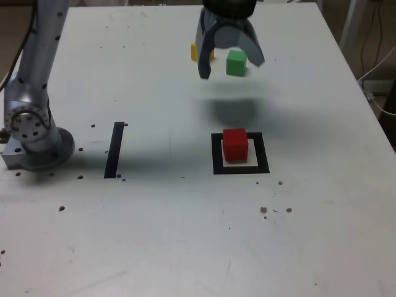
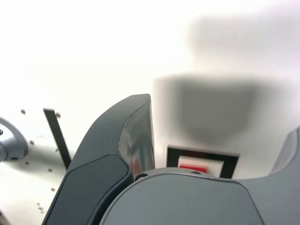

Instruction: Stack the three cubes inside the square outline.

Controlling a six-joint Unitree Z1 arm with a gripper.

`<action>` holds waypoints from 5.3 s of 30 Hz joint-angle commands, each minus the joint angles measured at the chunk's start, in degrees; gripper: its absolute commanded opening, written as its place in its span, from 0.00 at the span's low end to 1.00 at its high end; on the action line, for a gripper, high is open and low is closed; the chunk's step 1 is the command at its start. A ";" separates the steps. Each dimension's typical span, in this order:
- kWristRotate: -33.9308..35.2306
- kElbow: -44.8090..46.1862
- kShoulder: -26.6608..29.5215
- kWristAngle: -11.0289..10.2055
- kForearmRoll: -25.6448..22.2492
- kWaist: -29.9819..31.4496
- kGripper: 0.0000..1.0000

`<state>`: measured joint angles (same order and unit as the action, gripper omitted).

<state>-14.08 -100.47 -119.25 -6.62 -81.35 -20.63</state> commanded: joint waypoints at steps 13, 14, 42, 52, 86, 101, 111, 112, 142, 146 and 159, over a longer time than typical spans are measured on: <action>1.79 -18.22 -9.87 0.18 -9.55 -13.12 1.00; 2.03 -19.07 -10.57 0.35 -10.04 -13.85 1.00; 2.18 -26.24 -19.55 6.30 -12.43 -24.88 0.95; -0.48 -26.19 -21.70 10.16 -12.43 -26.60 0.73; -3.14 -25.28 -17.22 8.21 -12.43 -24.09 0.27; -2.99 -14.54 -4.80 8.20 -12.31 -10.83 0.27; 1.03 -8.48 1.39 8.65 -12.13 1.94 0.27; 1.57 -7.94 1.84 8.69 -12.11 3.25 0.27; 10.97 -3.48 0.35 12.70 -8.54 18.83 0.27; 10.93 -3.14 -0.38 13.29 -7.83 19.13 0.27; 10.92 -2.06 -2.02 14.48 -5.58 20.02 0.27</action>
<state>-3.15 -102.72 -120.94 7.77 -87.07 -0.71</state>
